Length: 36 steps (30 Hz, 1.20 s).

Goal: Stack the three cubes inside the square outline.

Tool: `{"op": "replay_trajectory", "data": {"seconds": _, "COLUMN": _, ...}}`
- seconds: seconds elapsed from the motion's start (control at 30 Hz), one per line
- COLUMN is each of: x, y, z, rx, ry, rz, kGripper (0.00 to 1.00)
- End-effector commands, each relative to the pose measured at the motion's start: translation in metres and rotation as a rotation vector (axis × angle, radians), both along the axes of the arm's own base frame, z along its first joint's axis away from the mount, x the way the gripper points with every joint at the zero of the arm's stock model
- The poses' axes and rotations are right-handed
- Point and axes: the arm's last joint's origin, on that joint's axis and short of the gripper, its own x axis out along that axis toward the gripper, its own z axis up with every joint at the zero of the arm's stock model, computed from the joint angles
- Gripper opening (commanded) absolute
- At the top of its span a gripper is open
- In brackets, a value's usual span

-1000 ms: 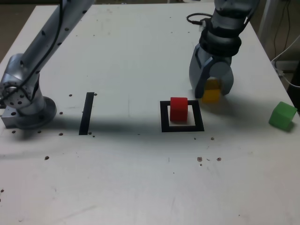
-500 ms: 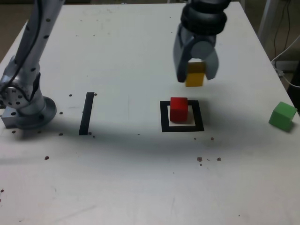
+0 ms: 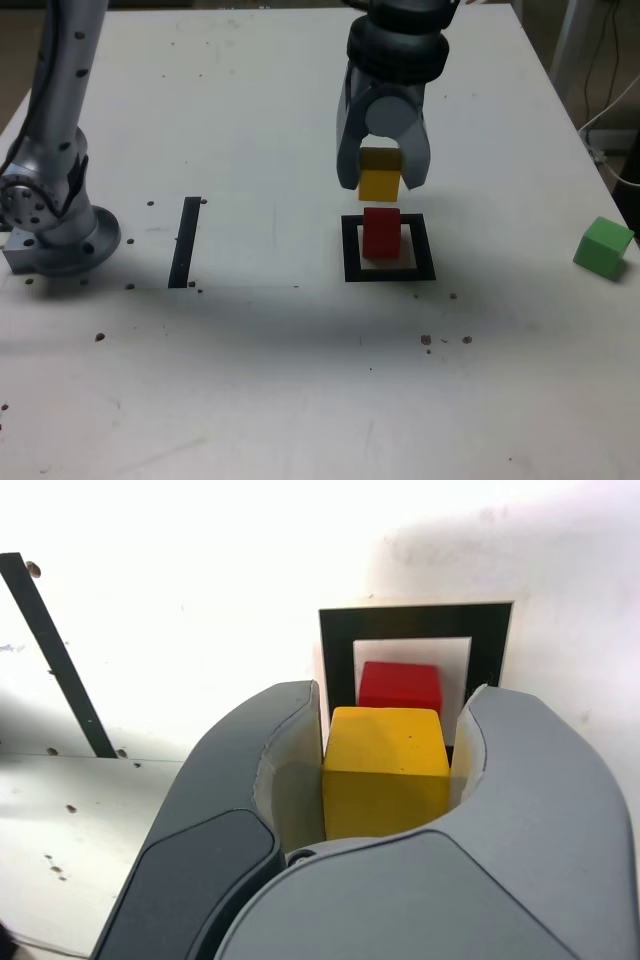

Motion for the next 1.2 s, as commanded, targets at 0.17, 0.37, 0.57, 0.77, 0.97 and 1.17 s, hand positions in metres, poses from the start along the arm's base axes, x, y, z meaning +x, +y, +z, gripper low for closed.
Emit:
{"op": "replay_trajectory", "data": {"seconds": 0.17, "x": 0.0, "y": -0.003, "z": 0.0, "rx": -0.015, "ry": -0.015, "rz": -0.05, "kGripper": 0.28}}
{"op": "replay_trajectory", "data": {"seconds": 0.37, "x": 0.003, "y": -0.004, "z": -0.009, "rx": -0.025, "ry": -0.014, "rz": -0.061, "kGripper": 0.28}}
{"op": "replay_trajectory", "data": {"seconds": 0.57, "x": 0.005, "y": -0.004, "z": -0.017, "rx": -0.041, "ry": -0.01, "rz": -0.064, "kGripper": 0.28}}
{"op": "replay_trajectory", "data": {"seconds": 0.77, "x": 0.005, "y": -0.005, "z": -0.023, "rx": -0.053, "ry": -0.007, "rz": -0.062, "kGripper": 0.28}}
{"op": "replay_trajectory", "data": {"seconds": 0.97, "x": 0.005, "y": -0.005, "z": -0.028, "rx": -0.059, "ry": -0.004, "rz": -0.061, "kGripper": 0.29}}
{"op": "replay_trajectory", "data": {"seconds": 1.17, "x": 0.004, "y": -0.006, "z": -0.035, "rx": -0.078, "ry": 0.006, "rz": -0.062, "kGripper": 0.75}}
